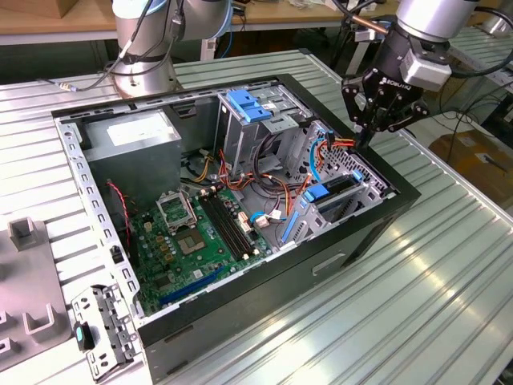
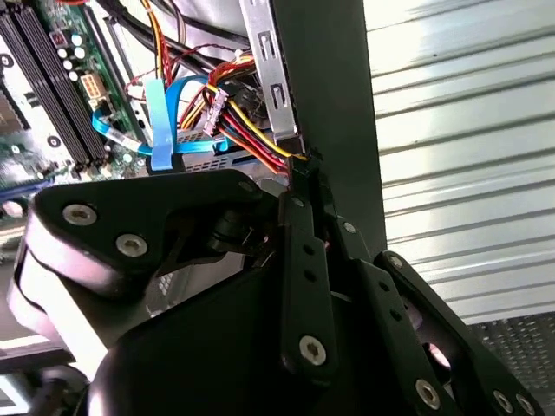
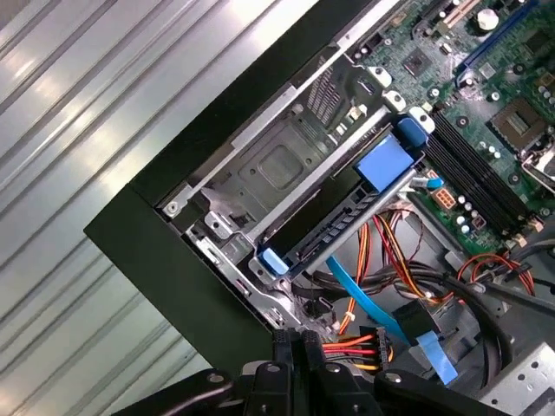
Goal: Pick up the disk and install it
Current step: 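Insert the first disk wire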
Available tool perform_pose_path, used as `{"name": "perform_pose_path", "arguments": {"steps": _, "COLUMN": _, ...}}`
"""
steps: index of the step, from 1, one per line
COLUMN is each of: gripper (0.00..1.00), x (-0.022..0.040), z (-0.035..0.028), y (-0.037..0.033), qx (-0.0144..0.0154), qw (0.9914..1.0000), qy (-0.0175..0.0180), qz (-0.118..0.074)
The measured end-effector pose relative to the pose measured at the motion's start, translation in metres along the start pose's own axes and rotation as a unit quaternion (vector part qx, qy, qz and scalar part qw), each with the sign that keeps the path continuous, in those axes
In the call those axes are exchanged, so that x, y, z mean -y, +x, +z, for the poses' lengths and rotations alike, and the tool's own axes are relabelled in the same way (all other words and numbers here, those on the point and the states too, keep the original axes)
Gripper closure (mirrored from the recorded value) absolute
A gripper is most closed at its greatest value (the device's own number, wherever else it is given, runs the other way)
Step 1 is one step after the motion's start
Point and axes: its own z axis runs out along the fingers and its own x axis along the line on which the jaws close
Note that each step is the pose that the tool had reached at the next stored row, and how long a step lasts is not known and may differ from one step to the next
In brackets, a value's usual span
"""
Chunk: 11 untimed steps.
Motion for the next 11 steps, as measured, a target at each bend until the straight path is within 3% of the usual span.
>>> {"name": "perform_pose_path", "arguments": {"steps": 6, "gripper": 0.83, "x": -0.0037, "z": 0.0, "y": -0.0035, "qx": 0.0002, "qw": 0.99987, "qy": -0.0004, "qz": 0.016}}
{"name": "perform_pose_path", "arguments": {"steps": 9, "gripper": 0.83, "x": -0.0037, "z": 0.0, "y": -0.0036, "qx": 0.0004, "qw": 0.99876, "qy": -0.0012, "qz": 0.05}}
{"name": "perform_pose_path", "arguments": {"steps": 11, "gripper": 0.83, "x": -0.0037, "z": 0.0, "y": -0.0036, "qx": 0.0006, "qw": 0.99752, "qy": -0.0017, "qz": 0.07}}
